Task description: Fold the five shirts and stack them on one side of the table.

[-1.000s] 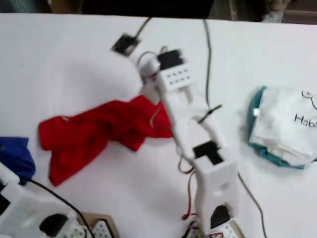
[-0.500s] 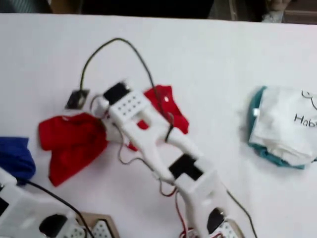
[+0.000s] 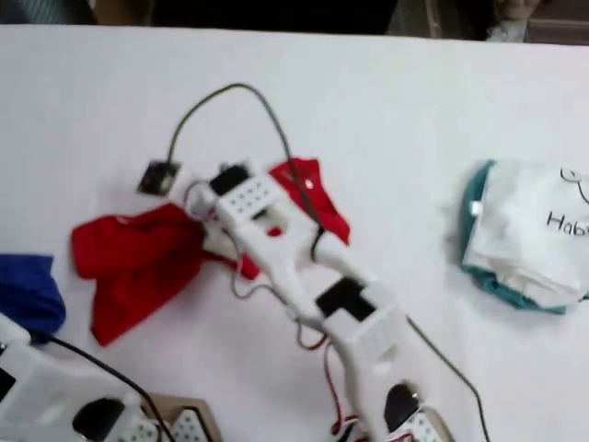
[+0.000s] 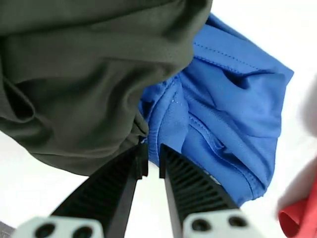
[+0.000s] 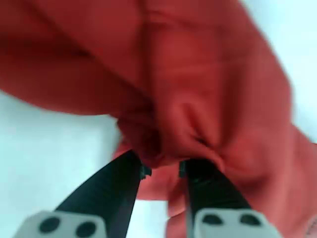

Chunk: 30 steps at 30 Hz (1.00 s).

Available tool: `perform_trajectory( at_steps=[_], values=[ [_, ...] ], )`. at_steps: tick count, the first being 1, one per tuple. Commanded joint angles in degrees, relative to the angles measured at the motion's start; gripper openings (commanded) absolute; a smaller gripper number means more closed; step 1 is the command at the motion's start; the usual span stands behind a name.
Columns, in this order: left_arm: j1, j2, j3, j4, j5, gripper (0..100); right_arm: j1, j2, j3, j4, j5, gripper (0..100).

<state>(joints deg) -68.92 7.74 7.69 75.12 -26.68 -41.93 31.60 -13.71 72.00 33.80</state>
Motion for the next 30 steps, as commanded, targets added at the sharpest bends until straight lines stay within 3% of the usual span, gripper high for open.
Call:
perform_trajectory(
  at_steps=[1, 10, 16, 20, 25, 30],
  values=[
    [-0.18, -0.35, -1.89, -0.79, -0.53, 8, 4.88, -0.22, -2.55, -1.63, -0.09, 2.0],
    [0.0, -0.35, -1.8, -0.44, -0.44, 8, 16.22, -0.13, -18.2, 5.14, -0.09, 2.2],
    [2.02, -0.35, -1.8, 0.44, -0.26, 8, 19.65, 0.13, -22.77, 7.52, -0.09, 2.2],
    [2.37, -0.35, -1.8, 0.44, -0.18, 8, 15.25, -0.04, -22.68, 17.01, -0.09, 3.3],
    [2.29, -0.35, -1.8, 0.0, -0.26, 8, 7.34, -0.66, -22.77, 23.69, -0.09, 14.6],
    [2.02, -0.35, -1.8, 0.0, -0.35, 8, -0.66, -3.21, -21.27, 23.96, -0.09, 11.6]
  ],
)
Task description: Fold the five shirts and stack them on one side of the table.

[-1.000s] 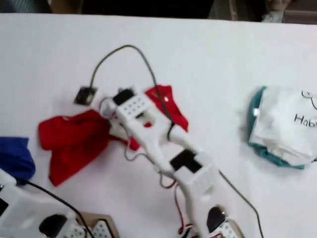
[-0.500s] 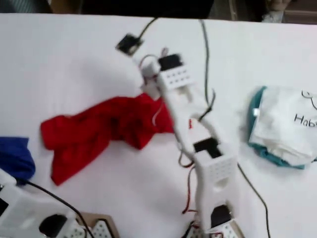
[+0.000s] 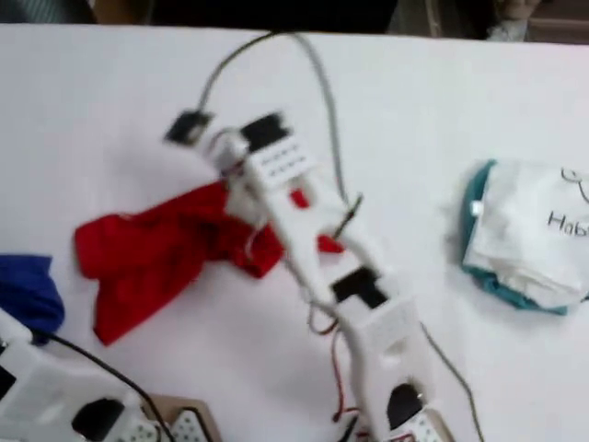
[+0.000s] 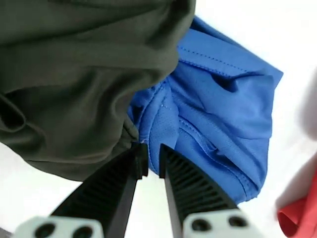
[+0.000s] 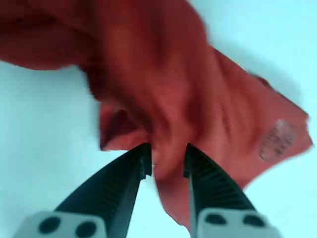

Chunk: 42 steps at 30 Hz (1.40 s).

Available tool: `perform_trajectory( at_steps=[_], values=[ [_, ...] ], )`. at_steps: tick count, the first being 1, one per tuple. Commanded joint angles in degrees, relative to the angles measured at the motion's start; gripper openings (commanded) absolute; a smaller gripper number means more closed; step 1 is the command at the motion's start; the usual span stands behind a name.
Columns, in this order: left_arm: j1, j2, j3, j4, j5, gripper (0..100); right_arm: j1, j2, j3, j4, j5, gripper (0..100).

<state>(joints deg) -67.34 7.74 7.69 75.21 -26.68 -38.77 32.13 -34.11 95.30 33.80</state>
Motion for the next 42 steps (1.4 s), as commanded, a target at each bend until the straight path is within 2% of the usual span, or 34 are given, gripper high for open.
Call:
perform_trajectory(
  at_steps=[1, 5, 12, 20, 23, 26, 29, 31, 36, 42],
  values=[
    [0.44, -0.35, -1.8, -0.09, -0.35, 8, -4.88, -4.09, -0.62, 0.57, -0.09, 11.6],
    [0.44, -0.35, -1.8, -0.09, -0.26, 8, -7.25, -3.65, 0.53, -0.13, -0.09, 14.0],
    [0.7, -0.35, -1.8, -0.09, -0.26, 8, -6.64, 3.03, 0.44, -3.82, -0.09, 23.0],
    [0.62, -0.35, -1.8, -0.09, -0.35, 8, -6.02, 11.56, 0.35, -6.29, 3.43, 23.6],
    [0.7, -0.35, -1.8, -0.09, -0.26, 8, -3.65, 12.62, 0.18, -8.57, 3.52, 23.3],
    [0.79, -0.35, -1.8, -0.09, -0.18, 8, 0.84, 12.97, -2.55, -9.36, 3.52, 17.6],
    [0.88, -0.35, -1.8, 0.09, -0.18, 8, 6.2, 12.79, -7.82, -9.19, 3.52, 0.9],
    [1.67, -0.35, -1.71, 0.35, -0.18, 8, 9.27, 12.53, -11.43, -8.31, 3.43, 3.6],
    [4.84, -0.35, 1.98, 0.35, -0.18, 8, 13.67, 12.62, -21.1, -2.24, 3.52, 2.2],
    [14.86, -0.44, 7.43, 0.35, -0.09, 8, 14.37, 10.77, -30.77, 2.51, 3.52, 2.1]
  ],
)
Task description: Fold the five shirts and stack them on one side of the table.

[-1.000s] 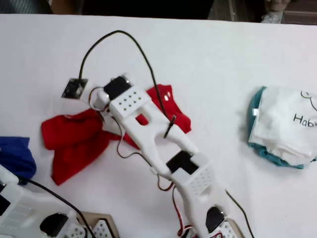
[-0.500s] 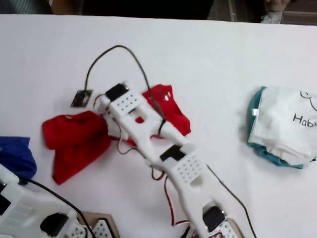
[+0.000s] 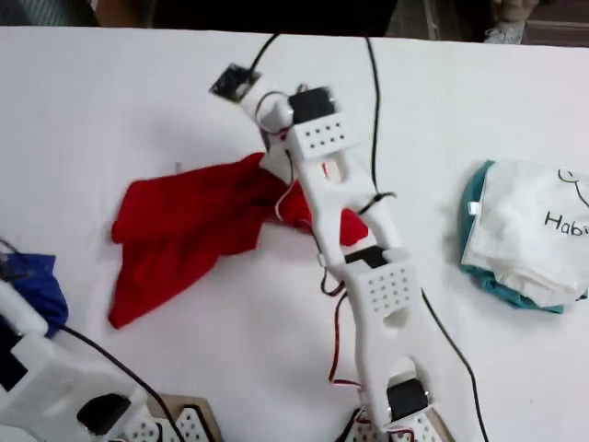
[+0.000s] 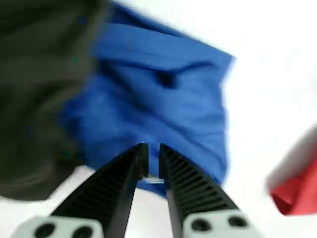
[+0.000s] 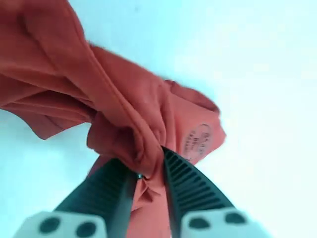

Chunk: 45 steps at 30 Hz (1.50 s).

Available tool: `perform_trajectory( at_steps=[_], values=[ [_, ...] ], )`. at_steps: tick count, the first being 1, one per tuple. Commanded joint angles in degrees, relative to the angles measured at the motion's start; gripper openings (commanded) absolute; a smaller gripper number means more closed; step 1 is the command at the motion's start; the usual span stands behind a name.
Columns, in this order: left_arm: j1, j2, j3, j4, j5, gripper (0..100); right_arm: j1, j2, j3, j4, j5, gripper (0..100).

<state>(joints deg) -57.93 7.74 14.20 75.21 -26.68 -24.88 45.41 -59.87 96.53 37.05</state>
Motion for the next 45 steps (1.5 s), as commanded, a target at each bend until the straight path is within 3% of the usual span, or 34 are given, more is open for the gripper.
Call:
perform_trajectory(
  at_steps=[1, 8, 16, 23, 32, 37, 41, 45],
  values=[
    [7.74, -0.62, 1.27, 0.44, -0.09, 8, 0.31, -3.91, -5.27, 1.27, 0.26, 2.1],
    [21.1, -0.79, -5.85, 4.4, 4.57, 8, -0.92, -18.59, -1.58, 1.54, -0.09, 2.1],
    [32.26, -0.53, -19.91, 4.04, 14.95, 8, -1.01, -35.3, 28.22, 1.19, -0.26, 2.2],
    [42.99, -0.26, -23.16, 3.96, 15.82, 8, -1.01, -48.31, 54.68, 0.31, -0.18, 2.2],
    [46.51, 11.6, -23.69, 2.11, 16.0, 8, 1.1, -69.58, 93.36, -17.63, 0.18, 2.2],
    [46.59, 18.73, -28.18, 0.44, 16.7, 8, 1.45, -76.7, 107.52, -25.8, 0.18, 2.4],
    [47.91, 21.1, -34.77, 4.75, 23.74, 8, 1.45, -80.04, 113.67, -29.23, 0.26, 4.3],
    [52.13, 21.71, -40.84, 10.29, 31.56, 8, 1.45, -83.3, 115.25, -29.23, 0.26, 15.3]
  ],
)
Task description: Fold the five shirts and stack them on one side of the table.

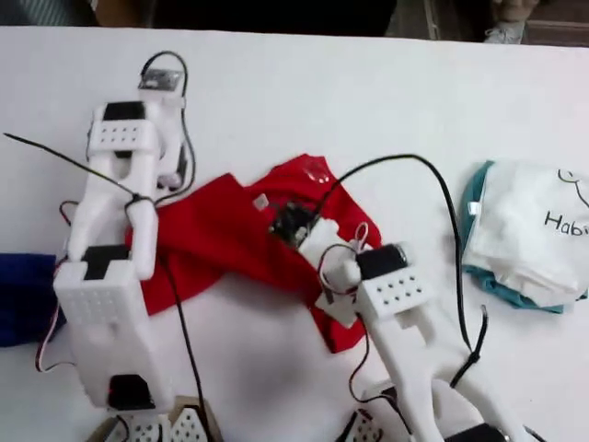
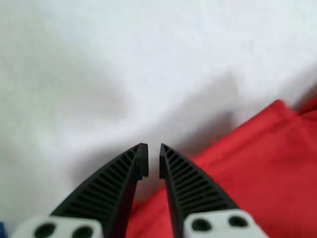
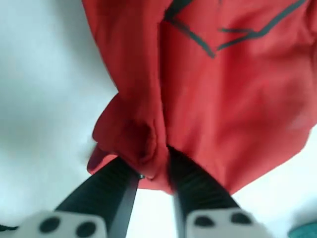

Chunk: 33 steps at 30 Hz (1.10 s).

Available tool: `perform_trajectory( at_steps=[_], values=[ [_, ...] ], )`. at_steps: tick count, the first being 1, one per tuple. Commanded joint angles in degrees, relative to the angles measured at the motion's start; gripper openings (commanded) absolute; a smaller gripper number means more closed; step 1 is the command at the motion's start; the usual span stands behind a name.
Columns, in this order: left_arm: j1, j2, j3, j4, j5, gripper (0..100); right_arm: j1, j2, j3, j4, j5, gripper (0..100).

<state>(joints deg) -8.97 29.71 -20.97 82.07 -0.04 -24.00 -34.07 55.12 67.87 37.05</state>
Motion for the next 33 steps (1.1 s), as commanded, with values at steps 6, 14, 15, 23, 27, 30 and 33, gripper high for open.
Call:
perform_trajectory(
  at_steps=[6, 14, 15, 23, 27, 30, 33],
  values=[
    [9.93, -0.18, -8.75, 5.89, 8.0, 8, 4.88, -15.16, 0.26, -0.48, 0.26, 14.6],
    [10.99, 3.34, -9.01, 1.58, 8.18, 8, 22.02, -25.45, 1.67, -1.71, 0.26, 14.1],
    [11.08, 4.57, -9.19, 0.88, 8.18, 8, 23.34, -25.8, 3.16, -2.86, 0.26, 14.1],
    [11.78, 10.37, -9.27, -6.15, 7.82, 12, 28.62, -26.07, 18.64, -13.93, 7.38, 14.1],
    [13.19, 10.37, -9.27, -5.1, 7.74, 17, 30.64, -26.07, 22.24, -17.27, 8.7, 14.1],
    [14.42, 10.29, -10.15, -2.73, 7.74, 17, 30.99, -26.07, 24.18, -19.03, 8.7, 14.1],
    [14.86, 10.46, -14.37, 0.44, 7.74, 17, 30.9, -26.07, 25.76, -20.97, 8.26, 14.1]
  ],
)
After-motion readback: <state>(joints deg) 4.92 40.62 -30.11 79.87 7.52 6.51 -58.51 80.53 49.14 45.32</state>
